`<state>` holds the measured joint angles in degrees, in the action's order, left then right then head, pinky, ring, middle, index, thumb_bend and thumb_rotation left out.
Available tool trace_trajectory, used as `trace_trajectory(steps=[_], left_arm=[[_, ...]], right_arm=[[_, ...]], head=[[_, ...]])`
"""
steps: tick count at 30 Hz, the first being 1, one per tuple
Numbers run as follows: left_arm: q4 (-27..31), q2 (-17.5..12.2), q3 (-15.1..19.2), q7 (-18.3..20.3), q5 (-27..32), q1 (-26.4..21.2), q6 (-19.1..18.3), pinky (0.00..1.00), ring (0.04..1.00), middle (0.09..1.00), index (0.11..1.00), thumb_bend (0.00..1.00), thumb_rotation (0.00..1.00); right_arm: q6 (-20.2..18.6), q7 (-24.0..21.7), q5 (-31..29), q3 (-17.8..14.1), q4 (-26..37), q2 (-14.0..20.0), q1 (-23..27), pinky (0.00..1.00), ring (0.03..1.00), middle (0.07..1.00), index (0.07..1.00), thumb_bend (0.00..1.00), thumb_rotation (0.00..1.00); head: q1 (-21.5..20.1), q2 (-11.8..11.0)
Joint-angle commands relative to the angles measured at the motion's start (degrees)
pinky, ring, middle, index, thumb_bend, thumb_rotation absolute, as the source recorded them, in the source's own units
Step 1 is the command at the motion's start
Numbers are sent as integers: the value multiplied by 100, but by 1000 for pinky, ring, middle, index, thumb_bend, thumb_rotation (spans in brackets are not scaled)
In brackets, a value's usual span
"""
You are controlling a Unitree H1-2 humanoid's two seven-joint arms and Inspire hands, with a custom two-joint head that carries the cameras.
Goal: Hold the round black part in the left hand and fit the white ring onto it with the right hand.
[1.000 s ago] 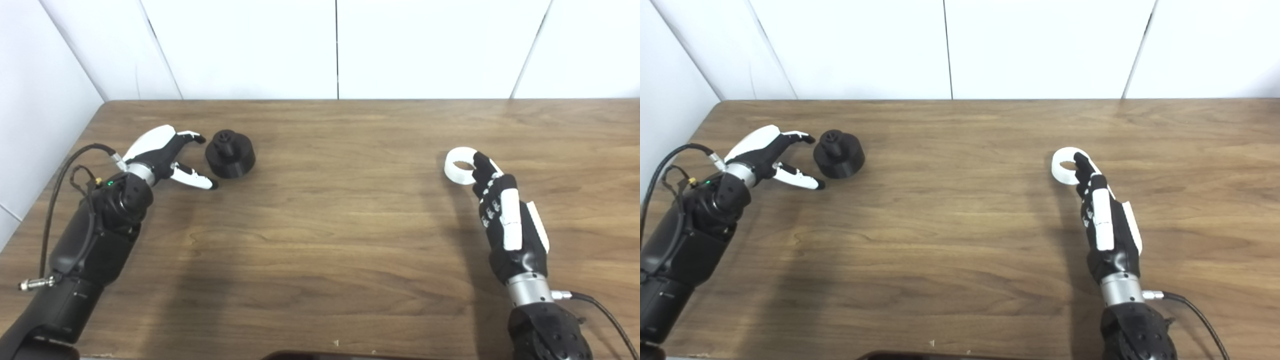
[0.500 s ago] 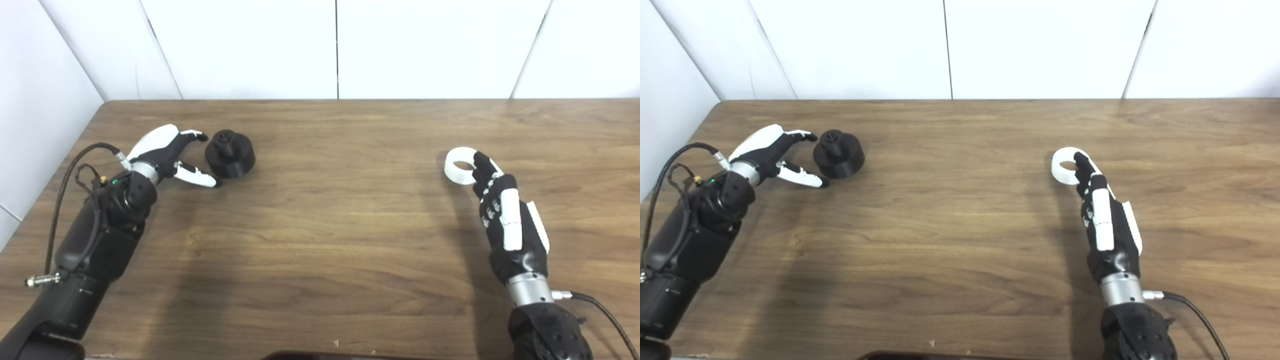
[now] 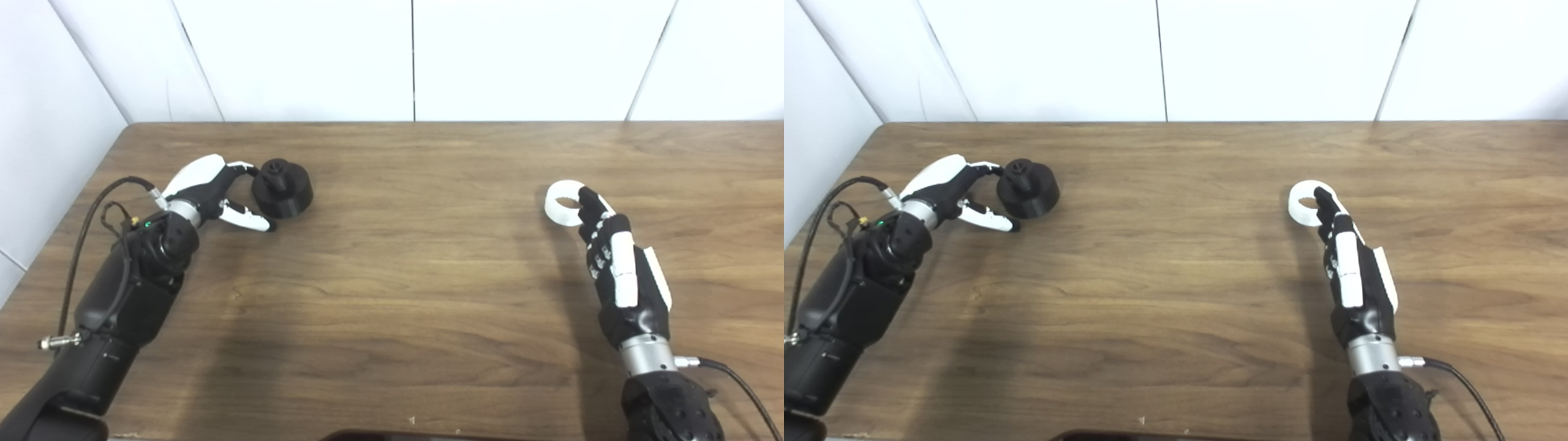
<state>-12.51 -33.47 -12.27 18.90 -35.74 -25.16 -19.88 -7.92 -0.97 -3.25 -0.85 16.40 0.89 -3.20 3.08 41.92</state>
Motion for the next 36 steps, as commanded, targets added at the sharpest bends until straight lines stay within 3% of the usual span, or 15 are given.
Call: trace_trajectory(steps=[1, 25, 36], left_arm=[[89, -102, 75, -123, -64, -388, -33, 837, 981, 933, 862, 875, 279], [22, -11, -58, -93, -56, -537, -35, 829, 992, 949, 884, 856, 274], [-86, 13, -81, -174, -37, -559, 65, 858, 995, 949, 843, 838, 265]], right_arm=[[236, 11, -27, 13, 265, -72, -191, 1000, 979, 955, 903, 596, 1000], [249, 76, 69, 75, 277, -54, -244, 1000, 978, 944, 897, 596, 1000], [221, 62, 42, 69, 332, -35, -274, 1000, 989, 948, 898, 601, 1000]], head=[[1, 8], [-71, 33], [-74, 35]])
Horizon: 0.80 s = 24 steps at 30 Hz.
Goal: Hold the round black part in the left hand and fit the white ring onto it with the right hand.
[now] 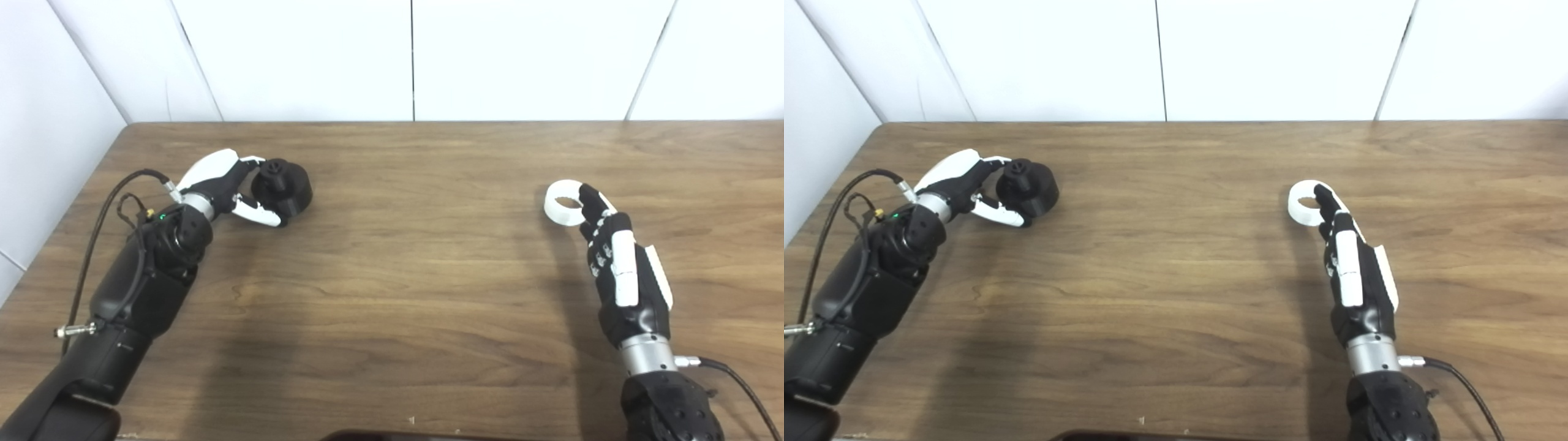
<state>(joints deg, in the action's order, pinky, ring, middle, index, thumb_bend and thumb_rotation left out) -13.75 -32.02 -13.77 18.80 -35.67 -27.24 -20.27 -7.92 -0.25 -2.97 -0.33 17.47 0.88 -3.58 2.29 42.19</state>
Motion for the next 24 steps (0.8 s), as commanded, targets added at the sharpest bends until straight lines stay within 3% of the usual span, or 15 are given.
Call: trace_trajectory(steps=[1, 10, 18, 24], left_arm=[[33, -125, 79, -178, -36, -349, 112, 860, 994, 948, 840, 838, 263], [53, -75, 152, -232, 8, -323, 64, 817, 992, 929, 775, 828, 226], [26, -76, 209, -397, 77, -261, 326, 828, 974, 904, 681, 771, 194], [12, -52, 252, -436, 99, -248, 369, 825, 967, 895, 661, 753, 172]], right_arm=[[216, -19, 6, 17, 230, -29, -237, 1000, 990, 949, 899, 602, 1000], [260, -6, 46, -14, 224, 9, -213, 999, 964, 939, 894, 600, 1000], [240, -23, 21, -12, 246, 12, -237, 1000, 973, 945, 898, 596, 1000], [275, -26, 55, -8, 221, 33, -217, 1000, 970, 942, 899, 590, 1000]], head=[[5, 9], [16, 18], [25, 21], [27, 23]])
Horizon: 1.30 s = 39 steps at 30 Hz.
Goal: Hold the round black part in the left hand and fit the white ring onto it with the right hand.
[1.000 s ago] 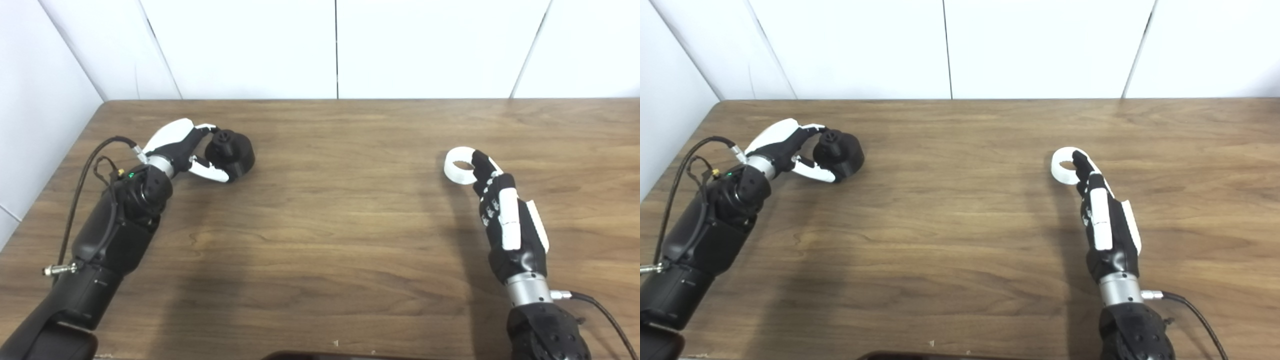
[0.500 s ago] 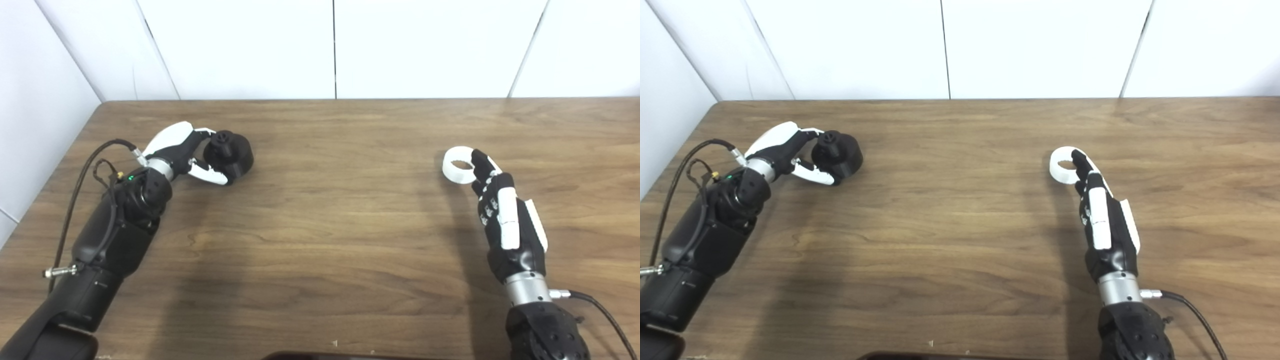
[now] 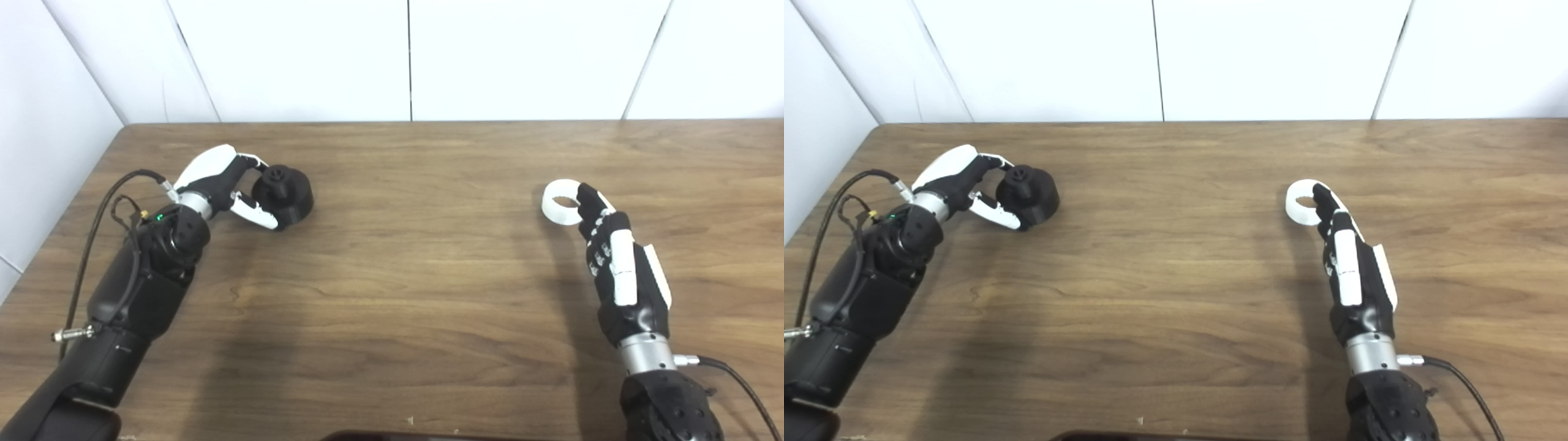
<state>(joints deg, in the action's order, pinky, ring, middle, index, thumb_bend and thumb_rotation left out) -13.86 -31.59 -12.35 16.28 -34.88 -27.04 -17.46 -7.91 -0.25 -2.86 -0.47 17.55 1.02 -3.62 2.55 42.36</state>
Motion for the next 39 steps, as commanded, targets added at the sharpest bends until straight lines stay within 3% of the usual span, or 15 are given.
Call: trace_trajectory(steps=[1, 12, 14, 17, 27, 39], left_arm=[[36, -92, 117, -176, 27, -264, 78, 827, 969, 896, 658, 750, 176], [78, -44, 117, -241, 79, -232, 82, 860, 970, 892, 619, 730, 170], [112, -39, 113, -236, 68, -222, 63, 866, 971, 892, 536, 588, 107], [156, -44, 94, -254, 41, -200, 107, 867, 961, 885, 501, 528, 78], [394, -80, 71, -56, 78, -65, -26, 839, 953, 867, 496, 519, 73], [1152, -141, -30, 317, 75, 348, -82, 829, 956, 890, 496, 518, 76]], right_arm=[[273, -25, 45, 3, 205, 22, -209, 1000, 970, 943, 900, 593, 1000], [253, -36, 142, 13, 224, 57, -214, 1000, 976, 946, 904, 595, 1000], [229, -40, 124, 3, 237, 46, -210, 1000, 976, 944, 903, 597, 1000], [218, -47, 95, -10, 234, 40, -204, 1000, 979, 945, 903, 603, 1000], [228, -65, 91, -10, 220, 48, -180, 1000, 986, 949, 909, 602, 1000], [215, -129, 46, -4, 197, 61, -115, 1000, 993, 950, 912, 595, 1000]], head=[[0, 6], [-5, 23], [2, 20], [2, 24], [-1, 33], [22, 69]])
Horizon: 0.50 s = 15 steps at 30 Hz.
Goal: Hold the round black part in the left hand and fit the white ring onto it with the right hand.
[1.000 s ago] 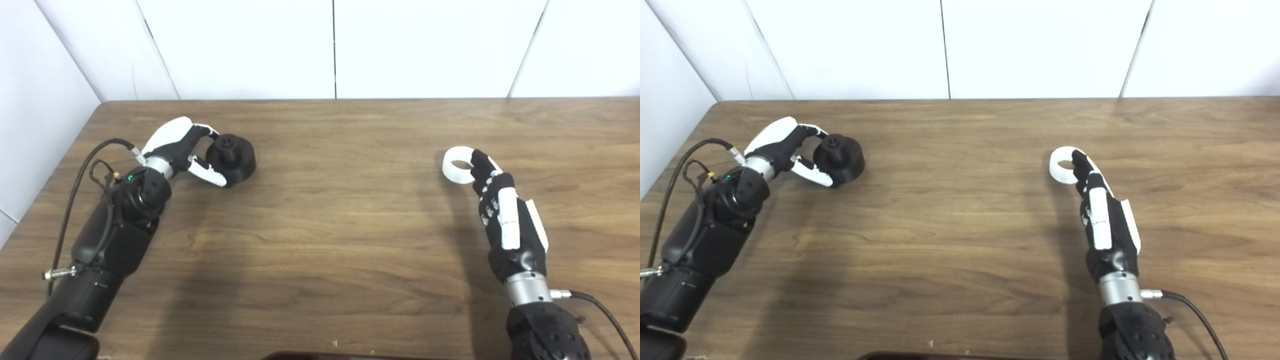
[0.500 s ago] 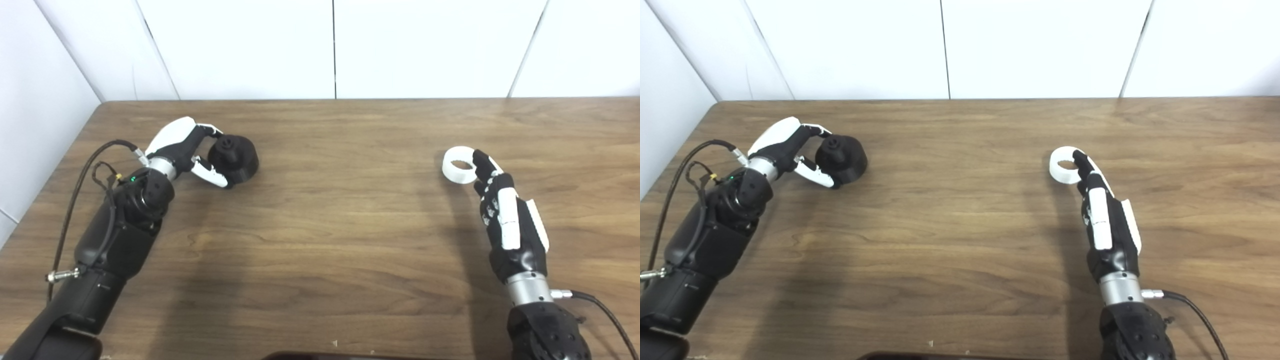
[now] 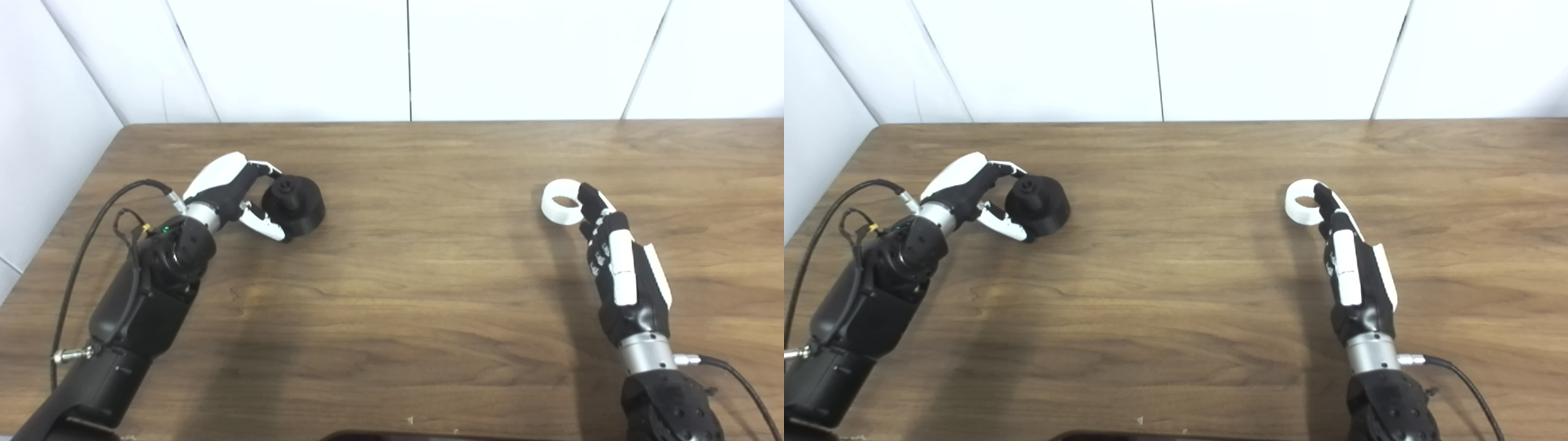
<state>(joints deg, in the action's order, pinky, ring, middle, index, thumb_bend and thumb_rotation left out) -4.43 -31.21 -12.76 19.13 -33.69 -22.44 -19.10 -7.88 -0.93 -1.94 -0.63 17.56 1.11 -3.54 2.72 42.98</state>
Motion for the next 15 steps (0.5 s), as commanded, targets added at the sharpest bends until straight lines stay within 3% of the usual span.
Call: trace_trajectory(steps=[1, 9, 15], left_arm=[[298, -178, -7, 87, -37, -79, 59, 832, 959, 892, 496, 518, 77], [884, -144, -210, 500, -89, 120, -86, 824, 949, 887, 497, 520, 76], [1333, -60, -350, 613, -88, 313, 37, 835, 952, 885, 496, 520, 78]], right_arm=[[206, -62, -36, 13, 198, 50, -117, 1000, 994, 951, 913, 592, 1000], [162, -62, 13, 18, 198, 52, -104, 1000, 1000, 953, 914, 596, 1000], [71, -47, 108, 46, 239, 40, -114, 1000, 1000, 956, 916, 619, 1000]], head=[[4, 9], [12, 31], [-1, 58]])
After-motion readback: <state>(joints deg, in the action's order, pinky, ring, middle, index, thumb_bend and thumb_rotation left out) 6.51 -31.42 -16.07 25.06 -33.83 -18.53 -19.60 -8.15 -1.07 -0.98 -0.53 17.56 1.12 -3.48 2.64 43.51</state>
